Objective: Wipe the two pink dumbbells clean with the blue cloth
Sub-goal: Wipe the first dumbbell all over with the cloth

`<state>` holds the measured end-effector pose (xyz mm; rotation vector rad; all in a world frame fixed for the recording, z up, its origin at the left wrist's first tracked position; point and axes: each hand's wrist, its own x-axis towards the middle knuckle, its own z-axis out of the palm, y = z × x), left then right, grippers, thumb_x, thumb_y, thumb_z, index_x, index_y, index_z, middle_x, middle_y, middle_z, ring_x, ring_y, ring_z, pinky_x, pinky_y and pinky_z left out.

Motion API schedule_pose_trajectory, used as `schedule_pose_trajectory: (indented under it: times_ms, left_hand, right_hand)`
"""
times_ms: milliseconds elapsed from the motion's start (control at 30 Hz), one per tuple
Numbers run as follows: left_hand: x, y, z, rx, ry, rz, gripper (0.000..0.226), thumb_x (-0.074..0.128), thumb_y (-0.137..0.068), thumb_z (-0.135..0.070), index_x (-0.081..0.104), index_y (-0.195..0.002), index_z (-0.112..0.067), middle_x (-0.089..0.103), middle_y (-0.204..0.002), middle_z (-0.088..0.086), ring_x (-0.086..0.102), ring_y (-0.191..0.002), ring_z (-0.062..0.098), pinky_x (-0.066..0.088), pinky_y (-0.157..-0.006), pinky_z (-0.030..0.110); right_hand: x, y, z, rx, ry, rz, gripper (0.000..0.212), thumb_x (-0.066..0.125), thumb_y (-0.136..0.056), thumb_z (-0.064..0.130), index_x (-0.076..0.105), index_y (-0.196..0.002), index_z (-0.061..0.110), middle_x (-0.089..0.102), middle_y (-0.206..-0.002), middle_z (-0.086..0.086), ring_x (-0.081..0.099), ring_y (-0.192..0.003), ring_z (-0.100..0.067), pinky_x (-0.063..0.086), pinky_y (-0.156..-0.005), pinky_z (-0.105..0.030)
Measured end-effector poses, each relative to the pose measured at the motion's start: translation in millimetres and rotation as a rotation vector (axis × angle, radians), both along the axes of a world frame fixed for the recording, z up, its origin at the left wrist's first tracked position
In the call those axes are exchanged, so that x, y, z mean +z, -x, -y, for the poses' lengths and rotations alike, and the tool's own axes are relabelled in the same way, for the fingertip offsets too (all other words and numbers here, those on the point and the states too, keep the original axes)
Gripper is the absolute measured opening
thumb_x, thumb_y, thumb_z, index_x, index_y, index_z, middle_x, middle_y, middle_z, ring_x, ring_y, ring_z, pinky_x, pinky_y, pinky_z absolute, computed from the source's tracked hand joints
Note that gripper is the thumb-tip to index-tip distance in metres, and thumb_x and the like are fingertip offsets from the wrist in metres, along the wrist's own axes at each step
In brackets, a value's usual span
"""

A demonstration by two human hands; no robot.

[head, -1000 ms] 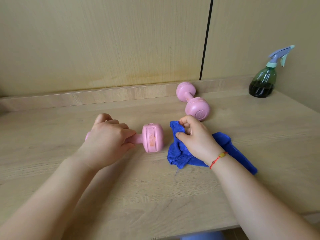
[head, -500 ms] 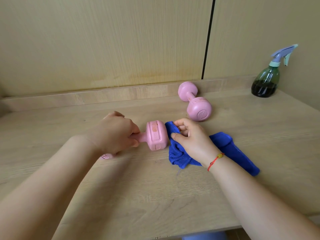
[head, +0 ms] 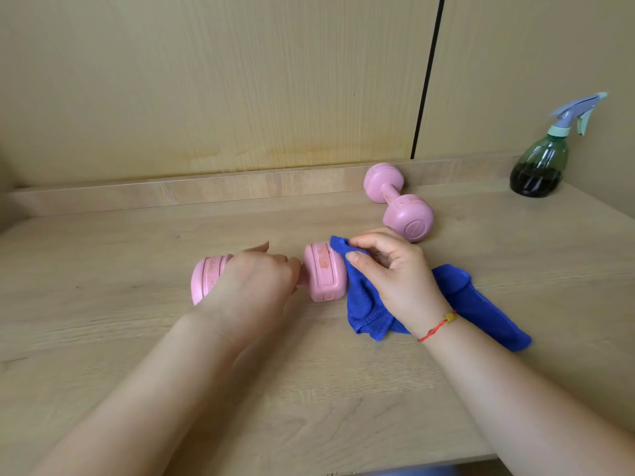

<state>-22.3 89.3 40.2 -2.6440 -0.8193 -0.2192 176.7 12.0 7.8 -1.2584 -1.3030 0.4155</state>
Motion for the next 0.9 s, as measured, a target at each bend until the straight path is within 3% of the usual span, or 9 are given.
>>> schedule_pose_trajectory:
  times_ms: [100, 233, 367, 533, 667, 900]
  left_hand:
    - [-4, 0, 2, -0.001, -0.004, 0.029, 0.032, 0.087, -0.048, -0.005, 0.060, -0.059, -0.018, 0.052, -0.046, -0.005, 0.051, -0.036, 0.022, 0.058, -0.077, 0.036]
    - [-6, -2, 2, 0.026, 0.016, 0.058, 0.031, 0.087, -0.047, -0.006, 0.061, -0.057, -0.021, 0.053, -0.045, -0.006, 0.052, -0.035, 0.020, 0.058, -0.077, 0.035]
    - [-6, -2, 5, 0.042, 0.039, 0.054, 0.031, 0.085, -0.047, -0.005, 0.060, -0.055, -0.021, 0.054, -0.044, -0.006, 0.052, -0.035, 0.020, 0.057, -0.082, 0.037]
    - [-4, -1, 6, 0.063, 0.049, 0.051, 0.032, 0.086, -0.045, -0.002, 0.060, -0.054, -0.019, 0.053, -0.043, -0.005, 0.051, -0.033, 0.021, 0.058, -0.082, 0.042]
    - [-7, -1, 4, 0.037, 0.010, 0.084, 0.031, 0.084, -0.049, -0.001, 0.061, -0.057, -0.019, 0.052, -0.045, -0.006, 0.050, -0.034, 0.021, 0.052, -0.093, 0.048]
    - [-17, 3, -8, -0.019, -0.060, 0.145, 0.024, 0.074, -0.062, 0.000, 0.062, -0.065, -0.021, 0.050, -0.049, -0.007, 0.047, -0.037, 0.020, 0.042, -0.108, 0.046]
  right_hand:
    - [-3, 4, -10, -0.061, 0.029, 0.024, 0.025, 0.062, -0.090, 0.000, 0.073, -0.101, 0.020, 0.066, -0.101, 0.006, 0.063, -0.100, -0.007, 0.045, -0.092, -0.017]
    - [-5, 2, -9, -0.043, 0.084, 0.020, 0.031, 0.062, -0.090, -0.004, 0.072, -0.105, 0.021, 0.065, -0.100, 0.005, 0.060, -0.094, 0.003, 0.042, -0.088, -0.010]
    - [-2, -3, 3, 0.025, 0.025, 0.000, 0.038, 0.066, -0.085, -0.008, 0.072, -0.096, 0.028, 0.062, -0.088, 0.002, 0.058, -0.081, 0.001, 0.043, -0.078, -0.011]
    - [0, -6, 9, 0.109, 0.021, 0.018, 0.028, 0.063, -0.076, -0.008, 0.075, -0.076, 0.017, 0.062, -0.085, 0.003, 0.059, -0.082, -0.007, 0.047, -0.076, -0.019]
    - [-2, -1, 8, 0.113, 0.059, 0.075, 0.022, 0.056, -0.071, -0.001, 0.071, -0.065, 0.014, 0.056, -0.084, 0.001, 0.053, -0.075, -0.004, 0.041, -0.070, -0.016]
    - [-4, 3, -1, -0.002, -0.049, 0.104, 0.038, 0.059, -0.086, -0.003, 0.072, -0.095, 0.032, 0.059, -0.100, 0.007, 0.060, -0.097, -0.008, 0.044, -0.086, -0.016]
